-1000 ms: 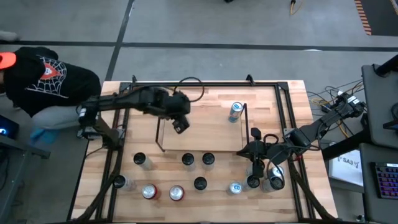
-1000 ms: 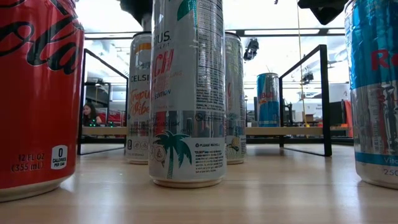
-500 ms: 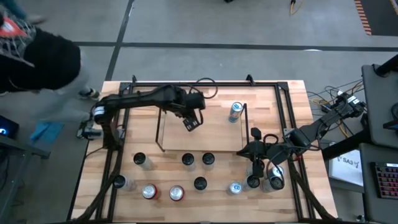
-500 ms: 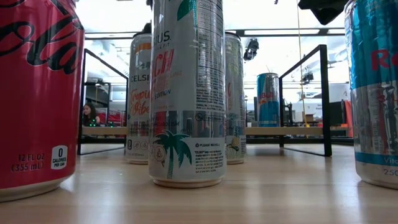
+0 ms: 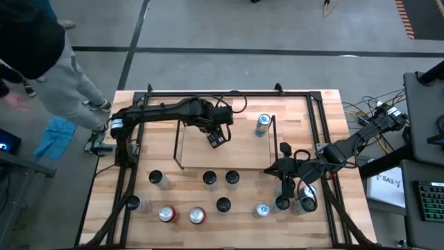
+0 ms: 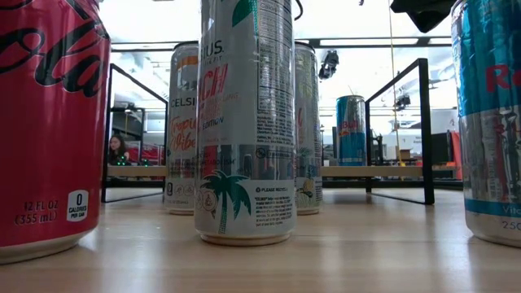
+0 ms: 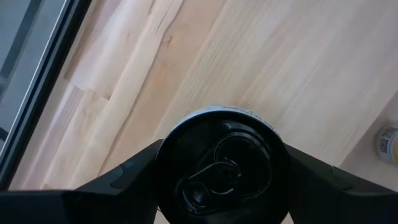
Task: Place canned beverage on shelf
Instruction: Put the top white and pink soda can on the shelf
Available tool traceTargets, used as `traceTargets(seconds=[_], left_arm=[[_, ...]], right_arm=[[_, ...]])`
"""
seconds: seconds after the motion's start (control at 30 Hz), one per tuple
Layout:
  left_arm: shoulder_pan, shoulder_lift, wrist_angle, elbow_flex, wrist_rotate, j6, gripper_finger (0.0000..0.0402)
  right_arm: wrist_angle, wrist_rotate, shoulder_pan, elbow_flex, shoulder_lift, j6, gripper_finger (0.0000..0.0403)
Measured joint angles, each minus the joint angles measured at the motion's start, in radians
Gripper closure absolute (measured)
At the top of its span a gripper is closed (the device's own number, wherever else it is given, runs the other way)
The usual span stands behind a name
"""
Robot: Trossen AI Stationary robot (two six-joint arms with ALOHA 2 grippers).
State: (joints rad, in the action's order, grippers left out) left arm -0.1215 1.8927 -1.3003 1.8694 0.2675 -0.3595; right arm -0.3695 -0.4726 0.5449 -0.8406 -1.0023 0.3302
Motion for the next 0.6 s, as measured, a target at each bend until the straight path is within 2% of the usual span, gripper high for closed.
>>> traceTargets(seconds=[0.6], left_arm=[[0.000, 0.000, 0.025, 0.000, 0.010, -0.014, 0.0148]], right_arm=[[0.000, 0.000, 0.000, 0.000, 0.000, 0.002, 0.0394]])
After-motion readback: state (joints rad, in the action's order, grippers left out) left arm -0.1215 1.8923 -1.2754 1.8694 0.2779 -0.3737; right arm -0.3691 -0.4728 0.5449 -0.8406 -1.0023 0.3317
